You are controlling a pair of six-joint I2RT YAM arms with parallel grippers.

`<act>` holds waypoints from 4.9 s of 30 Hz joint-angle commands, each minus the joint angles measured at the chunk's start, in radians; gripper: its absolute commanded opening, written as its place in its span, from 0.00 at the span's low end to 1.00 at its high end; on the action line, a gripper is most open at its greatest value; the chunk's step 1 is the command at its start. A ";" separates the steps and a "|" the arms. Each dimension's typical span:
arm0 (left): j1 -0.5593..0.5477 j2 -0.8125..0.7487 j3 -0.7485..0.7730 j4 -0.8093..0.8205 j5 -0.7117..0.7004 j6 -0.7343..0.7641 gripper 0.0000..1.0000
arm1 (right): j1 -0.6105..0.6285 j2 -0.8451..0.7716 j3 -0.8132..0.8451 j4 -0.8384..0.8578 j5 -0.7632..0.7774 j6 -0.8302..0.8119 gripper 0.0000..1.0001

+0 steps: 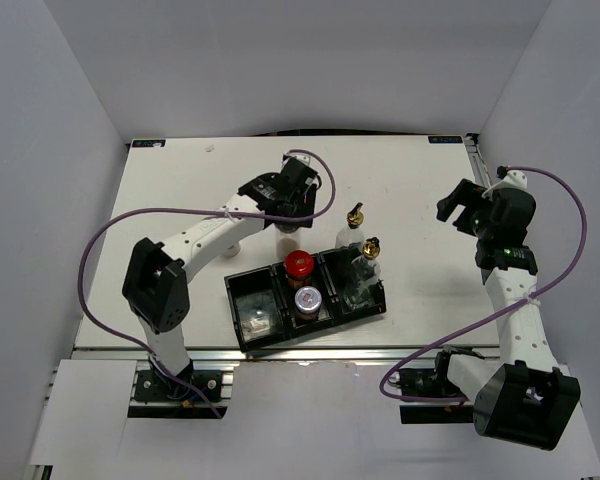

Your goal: Organize the condiment bottles

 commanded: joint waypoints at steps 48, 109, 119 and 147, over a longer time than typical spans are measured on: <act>0.002 -0.611 -0.358 -0.273 0.023 -0.264 0.00 | -0.005 0.005 0.003 0.053 -0.069 -0.018 0.89; 0.270 -0.354 -0.437 0.127 -0.183 -0.281 0.98 | -0.005 -0.027 -0.015 0.110 -0.244 -0.074 0.90; 0.302 -0.206 -0.367 0.172 -0.230 -0.238 0.89 | -0.005 -0.030 -0.021 0.122 -0.266 -0.072 0.89; 0.096 -0.501 -0.019 -0.051 0.332 -0.117 0.06 | -0.005 -0.015 -0.007 0.088 -0.195 -0.061 0.89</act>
